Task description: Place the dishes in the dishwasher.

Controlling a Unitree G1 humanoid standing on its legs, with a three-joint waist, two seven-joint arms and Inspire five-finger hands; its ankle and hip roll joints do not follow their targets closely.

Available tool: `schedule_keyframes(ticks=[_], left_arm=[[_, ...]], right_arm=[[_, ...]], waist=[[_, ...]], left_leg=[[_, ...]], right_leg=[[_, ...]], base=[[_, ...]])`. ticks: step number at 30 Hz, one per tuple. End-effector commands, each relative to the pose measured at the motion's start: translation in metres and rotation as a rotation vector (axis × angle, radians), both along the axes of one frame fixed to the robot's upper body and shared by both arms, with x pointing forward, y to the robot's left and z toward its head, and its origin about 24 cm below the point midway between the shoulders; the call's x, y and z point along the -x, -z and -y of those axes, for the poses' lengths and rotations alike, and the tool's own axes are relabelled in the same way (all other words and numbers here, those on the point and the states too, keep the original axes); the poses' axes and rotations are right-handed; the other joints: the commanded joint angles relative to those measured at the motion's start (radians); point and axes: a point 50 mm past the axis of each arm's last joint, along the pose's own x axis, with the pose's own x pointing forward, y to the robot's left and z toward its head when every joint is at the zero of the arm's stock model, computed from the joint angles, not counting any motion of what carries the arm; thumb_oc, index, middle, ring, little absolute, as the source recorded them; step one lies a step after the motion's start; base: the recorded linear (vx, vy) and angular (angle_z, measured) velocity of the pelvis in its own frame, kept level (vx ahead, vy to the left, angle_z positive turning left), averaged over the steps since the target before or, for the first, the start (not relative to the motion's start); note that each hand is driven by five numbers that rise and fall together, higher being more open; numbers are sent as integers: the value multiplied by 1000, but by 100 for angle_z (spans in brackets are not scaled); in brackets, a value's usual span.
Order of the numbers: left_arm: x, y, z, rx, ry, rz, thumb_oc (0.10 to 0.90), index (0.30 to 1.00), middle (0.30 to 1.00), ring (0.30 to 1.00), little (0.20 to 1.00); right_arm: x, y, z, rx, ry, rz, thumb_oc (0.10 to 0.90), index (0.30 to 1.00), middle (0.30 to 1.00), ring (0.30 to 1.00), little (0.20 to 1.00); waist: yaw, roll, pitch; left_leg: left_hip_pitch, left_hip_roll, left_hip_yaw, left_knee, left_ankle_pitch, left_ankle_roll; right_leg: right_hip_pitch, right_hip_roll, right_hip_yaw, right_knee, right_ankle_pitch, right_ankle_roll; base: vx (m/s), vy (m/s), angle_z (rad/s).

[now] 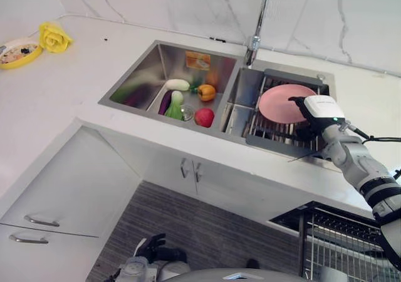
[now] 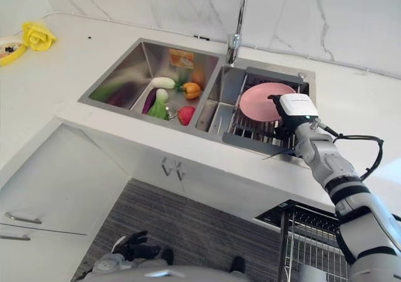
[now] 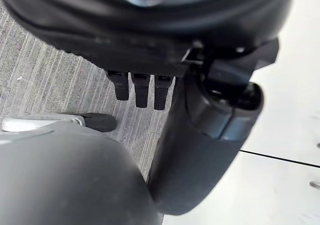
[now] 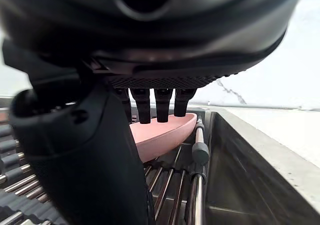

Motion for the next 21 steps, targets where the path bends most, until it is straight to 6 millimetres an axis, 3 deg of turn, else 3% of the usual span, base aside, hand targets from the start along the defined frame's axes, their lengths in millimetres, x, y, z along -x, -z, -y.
schedule_keyframes(ticks=[1, 4, 10, 11, 12, 13, 21], left_arm=[[26, 9, 5, -23, 102, -127, 800, 900, 900, 900, 900], [25, 9, 7, -20, 118, -125, 800, 900, 900, 900, 900], [20, 8, 8, -22, 129, -107, 800, 900, 900, 900, 900], [20, 8, 8, -22, 129, -107, 800, 900, 900, 900, 900], [19, 8, 9, -20, 131, -104, 800, 900, 900, 900, 900], [17, 8, 10, -18, 138, -98, 800, 900, 900, 900, 900], [7, 5, 10, -20, 113, -60, 800, 900, 900, 900, 900]], right_arm=[[-25, -81, -7, 123, -41, 280, 800, 900, 900, 900, 900], [-25, -86, 3, 163, 0, 298, 800, 900, 900, 900, 900], [-27, -100, 3, 237, 0, 337, 800, 900, 900, 900, 900], [-27, -100, 3, 237, 0, 337, 737, 806, 806, 806, 806], [-26, -102, 3, 252, -3, 344, 445, 368, 368, 368, 368], [-26, -102, 3, 275, -8, 350, 400, 300, 300, 300, 300], [-16, -114, -4, 270, -24, 523, 400, 300, 300, 300, 300]], waist=[[45, -76, 5], [49, -73, 13], [60, -67, 27], [60, -67, 27], [61, -66, 29], [61, -64, 31], [57, -55, 32]], left_leg=[[-32, -25, -47, -5, 5, -18], [-42, -26, -58, -5, 8, -20], [-65, -28, -71, -5, 16, -23], [-65, -28, -71, -5, 17, -23], [-69, -28, -75, -5, 18, -23], [-74, -28, -78, -5, 19, -24], [-79, -27, -100, -5, 19, -25]], right_leg=[[61, -25, -50, 16, -70, 35], [58, -25, -59, 16, -71, 35], [44, -24, -71, 16, -70, 35], [44, -24, -71, 16, -70, 35], [42, -24, -73, 16, -71, 35], [40, -24, -75, 16, -72, 35], [45, -22, -92, 16, -79, 31]], base=[[5, -8, 9], [-3, -8, 3], [-14, -8, 8], [-6, -8, 12], [-11, -8, 12], [-11, -8, 9], [1, -12, 3]])
